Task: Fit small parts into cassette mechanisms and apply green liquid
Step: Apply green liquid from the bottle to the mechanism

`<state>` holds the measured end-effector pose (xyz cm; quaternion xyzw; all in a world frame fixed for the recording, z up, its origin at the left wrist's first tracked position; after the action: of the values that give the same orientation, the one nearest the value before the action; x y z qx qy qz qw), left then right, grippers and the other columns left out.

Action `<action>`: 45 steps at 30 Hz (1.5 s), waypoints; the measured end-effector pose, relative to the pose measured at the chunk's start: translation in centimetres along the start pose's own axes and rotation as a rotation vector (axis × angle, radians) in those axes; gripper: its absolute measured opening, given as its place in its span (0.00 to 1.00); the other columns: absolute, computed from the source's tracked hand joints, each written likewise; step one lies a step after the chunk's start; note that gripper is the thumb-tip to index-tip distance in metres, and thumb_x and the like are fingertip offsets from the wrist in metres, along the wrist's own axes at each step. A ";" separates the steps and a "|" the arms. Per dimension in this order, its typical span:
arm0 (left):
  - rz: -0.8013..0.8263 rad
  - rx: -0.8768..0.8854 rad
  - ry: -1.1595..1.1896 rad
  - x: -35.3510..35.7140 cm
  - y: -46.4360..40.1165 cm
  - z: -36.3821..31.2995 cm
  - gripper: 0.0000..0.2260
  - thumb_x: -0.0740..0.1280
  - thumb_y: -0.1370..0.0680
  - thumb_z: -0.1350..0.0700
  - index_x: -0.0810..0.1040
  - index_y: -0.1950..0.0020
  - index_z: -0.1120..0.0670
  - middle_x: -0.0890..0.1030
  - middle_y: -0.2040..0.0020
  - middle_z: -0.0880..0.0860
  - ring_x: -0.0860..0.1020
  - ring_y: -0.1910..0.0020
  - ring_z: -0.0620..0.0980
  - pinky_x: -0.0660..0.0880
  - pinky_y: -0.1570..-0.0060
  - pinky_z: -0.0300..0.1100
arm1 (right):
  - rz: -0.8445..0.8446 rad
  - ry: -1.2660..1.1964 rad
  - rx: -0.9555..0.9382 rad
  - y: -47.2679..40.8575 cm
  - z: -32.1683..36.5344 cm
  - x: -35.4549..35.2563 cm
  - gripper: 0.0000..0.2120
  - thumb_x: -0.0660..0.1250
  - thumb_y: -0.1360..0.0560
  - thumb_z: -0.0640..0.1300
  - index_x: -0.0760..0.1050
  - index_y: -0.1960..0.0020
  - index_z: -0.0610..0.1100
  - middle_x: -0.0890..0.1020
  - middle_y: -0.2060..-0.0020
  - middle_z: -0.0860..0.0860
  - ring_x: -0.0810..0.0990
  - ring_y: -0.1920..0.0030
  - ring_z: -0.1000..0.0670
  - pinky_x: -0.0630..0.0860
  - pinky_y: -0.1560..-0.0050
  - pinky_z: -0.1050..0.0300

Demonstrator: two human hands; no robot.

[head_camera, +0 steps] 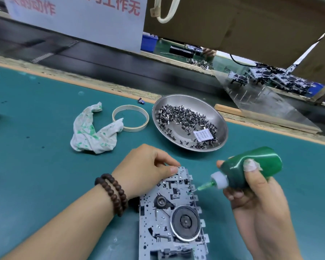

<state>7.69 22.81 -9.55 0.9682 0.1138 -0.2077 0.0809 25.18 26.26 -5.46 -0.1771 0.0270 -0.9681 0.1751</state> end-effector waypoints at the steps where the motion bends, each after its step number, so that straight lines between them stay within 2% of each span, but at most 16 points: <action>1: -0.047 0.011 -0.003 -0.4 -0.1 0.0 0.06 0.71 0.27 0.51 0.81 0.62 0.41 0.80 0.69 0.44 0.74 0.70 0.38 0.72 0.63 0.31 | 0.011 -0.008 0.030 0.1 -0.3 0.2 0.24 0.80 0.52 0.61 0.81 0.64 0.47 0.84 0.64 0.42 0.73 0.75 0.55 0.68 0.76 0.69; 5: -0.140 0.028 -0.033 -1.1 -0.4 0.4 0.04 0.70 0.26 0.51 0.81 0.59 0.41 0.78 0.70 0.42 0.73 0.71 0.35 0.68 0.66 0.26 | 0.038 0.075 0.097 0.3 -1.5 1.1 0.23 0.79 0.50 0.61 0.81 0.64 0.47 0.82 0.65 0.40 0.70 0.77 0.55 0.69 0.77 0.66; 9: -0.142 0.043 -0.041 -1.1 -0.4 0.4 0.03 0.69 0.26 0.51 0.81 0.57 0.41 0.80 0.67 0.44 0.73 0.70 0.36 0.70 0.64 0.28 | 0.026 0.195 0.135 0.5 -2.4 1.2 0.24 0.79 0.50 0.63 0.81 0.64 0.47 0.79 0.67 0.42 0.69 0.77 0.56 0.70 0.77 0.64; 12: -0.143 0.056 -0.056 -1.1 -0.4 0.3 0.04 0.69 0.26 0.50 0.80 0.58 0.41 0.80 0.68 0.44 0.72 0.72 0.35 0.67 0.68 0.26 | 0.040 0.231 0.177 0.6 -2.8 1.3 0.11 0.79 0.40 0.51 0.81 0.65 0.46 0.79 0.69 0.46 0.69 0.78 0.57 0.71 0.77 0.65; 14: -0.144 0.059 -0.055 -1.1 -0.5 0.4 0.03 0.69 0.26 0.50 0.81 0.57 0.41 0.80 0.68 0.44 0.72 0.72 0.35 0.67 0.69 0.25 | 0.047 0.244 0.170 0.5 -3.0 1.5 0.06 0.73 0.39 0.49 0.81 0.65 0.47 0.80 0.70 0.47 0.70 0.77 0.58 0.72 0.77 0.65; 16: -0.146 0.060 -0.054 -1.1 -0.5 0.4 0.03 0.69 0.26 0.50 0.81 0.56 0.42 0.80 0.67 0.44 0.72 0.72 0.35 0.67 0.68 0.25 | 0.034 0.250 0.156 0.5 -3.1 1.6 0.09 0.68 0.39 0.50 0.80 0.65 0.45 0.80 0.71 0.48 0.71 0.77 0.58 0.72 0.76 0.65; 18: -0.147 0.058 -0.058 -1.1 -0.6 0.4 0.03 0.69 0.26 0.50 0.81 0.56 0.41 0.80 0.67 0.43 0.72 0.72 0.34 0.67 0.68 0.24 | 0.018 0.252 0.151 0.4 -3.2 1.4 0.12 0.68 0.40 0.50 0.78 0.64 0.42 0.80 0.71 0.49 0.72 0.77 0.58 0.73 0.76 0.66; 24: -0.154 0.057 -0.060 -1.2 -0.5 0.6 0.03 0.69 0.26 0.49 0.82 0.56 0.42 0.78 0.69 0.42 0.72 0.71 0.33 0.67 0.67 0.23 | 0.031 0.313 0.129 0.2 -3.5 1.4 0.13 0.69 0.41 0.53 0.81 0.63 0.45 0.82 0.68 0.49 0.75 0.73 0.58 0.73 0.75 0.66; 28: -0.158 0.063 -0.063 -1.2 -0.5 0.4 0.03 0.69 0.26 0.49 0.81 0.56 0.42 0.78 0.69 0.42 0.72 0.71 0.32 0.67 0.67 0.22 | 0.014 0.332 0.108 0.1 -3.5 1.3 0.15 0.69 0.41 0.52 0.77 0.60 0.42 0.81 0.71 0.51 0.73 0.75 0.59 0.73 0.75 0.66; 33: -0.155 0.064 -0.064 -1.1 -0.6 0.4 0.02 0.69 0.26 0.49 0.81 0.57 0.42 0.77 0.70 0.41 0.72 0.72 0.32 0.66 0.68 0.23 | -0.006 0.349 0.088 0.1 -3.3 1.3 0.17 0.69 0.42 0.53 0.76 0.59 0.43 0.81 0.71 0.52 0.72 0.76 0.59 0.72 0.76 0.66; 38: -0.155 0.059 -0.065 -1.1 -0.6 0.5 0.02 0.68 0.26 0.49 0.81 0.56 0.42 0.77 0.70 0.41 0.72 0.72 0.33 0.67 0.68 0.23 | -0.009 0.339 0.094 0.1 -3.5 1.2 0.14 0.69 0.42 0.52 0.78 0.62 0.44 0.81 0.71 0.51 0.72 0.76 0.59 0.72 0.77 0.66; 42: -0.155 0.062 -0.069 -1.1 -0.6 0.5 0.03 0.69 0.26 0.49 0.82 0.55 0.42 0.78 0.69 0.41 0.73 0.70 0.35 0.68 0.66 0.25 | 0.003 0.322 0.082 0.1 -3.4 1.3 0.07 0.68 0.41 0.52 0.82 0.64 0.54 0.81 0.71 0.51 0.73 0.77 0.58 0.72 0.76 0.65; 45: -0.156 0.061 -0.075 -1.1 -0.6 0.5 0.03 0.69 0.26 0.49 0.82 0.55 0.42 0.78 0.68 0.41 0.73 0.69 0.36 0.69 0.63 0.27 | 0.012 0.313 0.076 0.2 -3.4 1.3 0.06 0.72 0.39 0.51 0.82 0.63 0.54 0.81 0.71 0.50 0.73 0.76 0.58 0.73 0.76 0.65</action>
<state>6.39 23.08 -9.62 0.9499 0.1792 -0.2530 0.0391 22.87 25.61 -8.17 -0.0170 0.0184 -0.9832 0.1809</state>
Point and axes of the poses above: each hand's wrist, its own y-axis away from the middle knuckle, its own x-axis out of the palm, z = x × y, the point moved 6 cm from there along -y, towards the middle knuckle
